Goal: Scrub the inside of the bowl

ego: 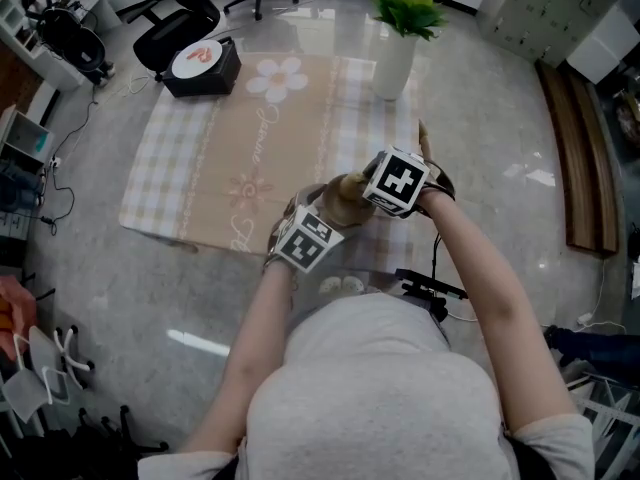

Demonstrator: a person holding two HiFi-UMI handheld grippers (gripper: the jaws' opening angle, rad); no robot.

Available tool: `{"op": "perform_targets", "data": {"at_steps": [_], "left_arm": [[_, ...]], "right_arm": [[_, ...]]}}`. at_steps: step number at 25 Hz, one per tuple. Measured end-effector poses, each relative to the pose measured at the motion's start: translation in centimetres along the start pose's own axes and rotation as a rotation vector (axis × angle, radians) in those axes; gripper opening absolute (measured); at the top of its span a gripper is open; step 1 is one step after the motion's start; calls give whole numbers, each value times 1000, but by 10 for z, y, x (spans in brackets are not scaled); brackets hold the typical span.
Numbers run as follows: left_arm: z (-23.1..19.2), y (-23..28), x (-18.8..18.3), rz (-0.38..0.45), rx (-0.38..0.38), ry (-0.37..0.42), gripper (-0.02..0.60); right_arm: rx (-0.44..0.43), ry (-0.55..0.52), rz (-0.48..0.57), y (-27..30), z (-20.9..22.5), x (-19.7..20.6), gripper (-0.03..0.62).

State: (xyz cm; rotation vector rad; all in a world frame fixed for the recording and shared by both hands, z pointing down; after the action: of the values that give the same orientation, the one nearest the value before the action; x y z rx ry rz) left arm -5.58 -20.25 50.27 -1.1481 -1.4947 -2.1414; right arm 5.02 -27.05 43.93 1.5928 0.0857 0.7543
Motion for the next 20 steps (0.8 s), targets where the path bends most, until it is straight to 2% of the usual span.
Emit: {"op": "perform_targets", "data": {"at_steps": [5,13,20], "left_arm": [[-1,0,1,1,3,-1,442],[-2,0,2,4,4,-9,442],[-2,2,2,3,10,-7,442]], "right_arm": [[-5,17,-12,-4,1,8,60],[-59,27,-30,-9,-4,23,60],[-145,11,-19,-10,-19,33,60]]}}
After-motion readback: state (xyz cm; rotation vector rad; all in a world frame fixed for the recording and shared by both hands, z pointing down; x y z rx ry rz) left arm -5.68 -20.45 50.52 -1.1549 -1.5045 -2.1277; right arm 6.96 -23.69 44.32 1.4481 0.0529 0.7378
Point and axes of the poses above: the fingertips, and each gripper's own axes: y forward along the fingers, z to its right, x out of its underside, the point moved 9 cm from there along -y, backward along the fingers, and after that the axes turned 13 degrees about y, right-handed, at the moved point
